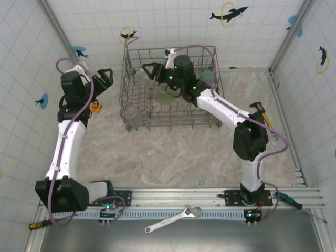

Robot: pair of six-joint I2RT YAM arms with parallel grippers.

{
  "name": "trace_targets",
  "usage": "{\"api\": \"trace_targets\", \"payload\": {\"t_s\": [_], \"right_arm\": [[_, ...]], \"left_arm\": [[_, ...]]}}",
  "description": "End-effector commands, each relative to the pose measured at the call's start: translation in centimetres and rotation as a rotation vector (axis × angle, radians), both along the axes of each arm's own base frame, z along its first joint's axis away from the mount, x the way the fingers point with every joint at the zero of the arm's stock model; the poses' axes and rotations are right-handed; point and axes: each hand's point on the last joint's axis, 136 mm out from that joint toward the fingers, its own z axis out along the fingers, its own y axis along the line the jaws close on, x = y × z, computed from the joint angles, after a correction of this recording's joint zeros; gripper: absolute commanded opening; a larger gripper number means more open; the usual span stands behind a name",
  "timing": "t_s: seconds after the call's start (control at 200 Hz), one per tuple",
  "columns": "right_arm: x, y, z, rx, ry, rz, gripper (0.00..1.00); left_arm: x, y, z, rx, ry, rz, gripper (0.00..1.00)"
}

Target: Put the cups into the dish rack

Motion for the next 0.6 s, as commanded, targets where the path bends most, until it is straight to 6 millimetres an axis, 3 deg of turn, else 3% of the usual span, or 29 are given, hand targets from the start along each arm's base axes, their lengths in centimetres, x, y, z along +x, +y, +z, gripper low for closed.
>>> {"api": "trace_targets", "payload": {"t_s": [0.0,0.22,0.345,0.445,0.505,0.595], "right_arm": [[0.9,0.8,-2.8,-0.194,-0.077,0.011,0.0],[2.5,2.3,-5.3,-0.314,-0.137,0.032,0.0],[2.3,3.0,-6.3,-0.407,-0.212,0.049,0.0],[2.2,3.6,-7.2,-0.485,-0.281,0.043,0.0],[2.2,4.2,-7.6,-0.502,-0.313,0.051,0.0],[1.9,5.4,-8.0,-0.511,-0.356,0.073,0.0]], "left_arm": [[1.2,2.1,-4.8,0.016,0.111,0.044,0.97],[2.5,5.3,-10.0,-0.01,0.195,0.109,0.97],[2.0,7.6,-13.4,-0.094,0.263,0.119,0.98],[1.3,8.2,-13.3,-0.075,0.227,0.138,0.98],[0.5,8.1,-14.3,-0.064,0.223,0.14,0.98],[0.2,8.0,-13.7,-0.048,0.191,0.137,0.98]]}}
